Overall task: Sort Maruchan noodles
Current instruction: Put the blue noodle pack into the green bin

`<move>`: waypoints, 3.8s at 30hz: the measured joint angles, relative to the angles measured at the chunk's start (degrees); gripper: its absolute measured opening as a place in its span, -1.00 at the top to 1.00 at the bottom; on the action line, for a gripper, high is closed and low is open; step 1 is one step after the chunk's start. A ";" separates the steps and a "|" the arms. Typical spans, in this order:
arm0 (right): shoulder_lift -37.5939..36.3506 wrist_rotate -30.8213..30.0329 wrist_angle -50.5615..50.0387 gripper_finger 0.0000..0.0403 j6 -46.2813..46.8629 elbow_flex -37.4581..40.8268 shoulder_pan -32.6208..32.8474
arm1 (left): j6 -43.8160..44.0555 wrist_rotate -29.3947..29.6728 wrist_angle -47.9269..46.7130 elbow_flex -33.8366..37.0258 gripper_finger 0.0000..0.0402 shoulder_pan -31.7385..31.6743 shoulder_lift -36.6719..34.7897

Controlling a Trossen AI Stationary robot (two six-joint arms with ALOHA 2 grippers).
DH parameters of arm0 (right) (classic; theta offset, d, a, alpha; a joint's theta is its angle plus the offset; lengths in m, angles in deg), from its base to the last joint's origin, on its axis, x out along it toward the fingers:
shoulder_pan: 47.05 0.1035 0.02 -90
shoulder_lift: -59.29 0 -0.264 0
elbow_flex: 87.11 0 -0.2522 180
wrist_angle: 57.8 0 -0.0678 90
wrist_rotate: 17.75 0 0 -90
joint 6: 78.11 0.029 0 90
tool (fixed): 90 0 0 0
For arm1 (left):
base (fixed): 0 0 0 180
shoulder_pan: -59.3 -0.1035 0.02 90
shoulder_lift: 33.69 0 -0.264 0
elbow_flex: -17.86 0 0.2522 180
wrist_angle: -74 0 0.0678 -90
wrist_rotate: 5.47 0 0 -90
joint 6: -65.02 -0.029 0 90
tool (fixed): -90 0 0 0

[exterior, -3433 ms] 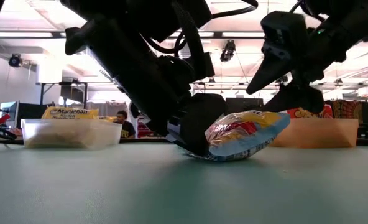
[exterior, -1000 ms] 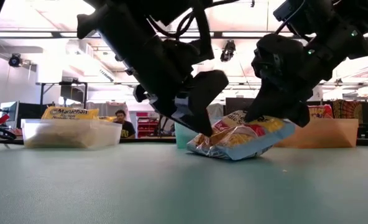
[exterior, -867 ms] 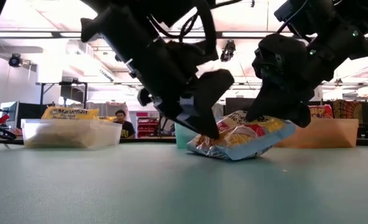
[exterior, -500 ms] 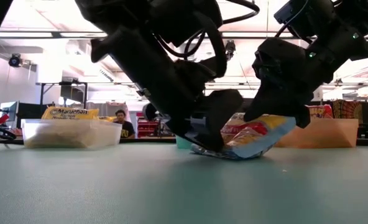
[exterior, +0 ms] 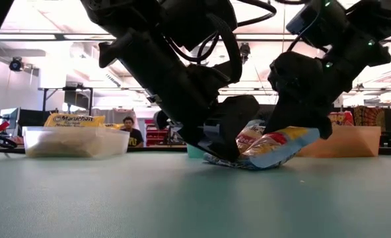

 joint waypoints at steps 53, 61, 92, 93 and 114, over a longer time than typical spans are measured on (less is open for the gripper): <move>4.29 12.62 9.03 -0.45 3.00 0.02 -7.69 | -1.47 -0.36 2.89 0.26 0.42 -1.46 0.20; 6.60 13.12 11.42 -0.45 3.41 0.02 -7.66 | -1.45 -0.04 3.59 0.26 0.42 -1.57 0.24; 6.58 13.49 10.68 0.40 0.57 -0.05 -7.64 | -0.91 3.79 1.06 0.32 0.42 -1.40 -3.04; 6.54 13.49 10.60 0.42 0.42 -0.05 -7.64 | -0.58 3.81 1.01 0.33 0.42 -1.38 -3.04; 4.02 15.00 7.83 0.69 -1.89 -0.05 -7.66 | 2.23 4.94 -2.55 0.30 0.42 -1.29 -4.84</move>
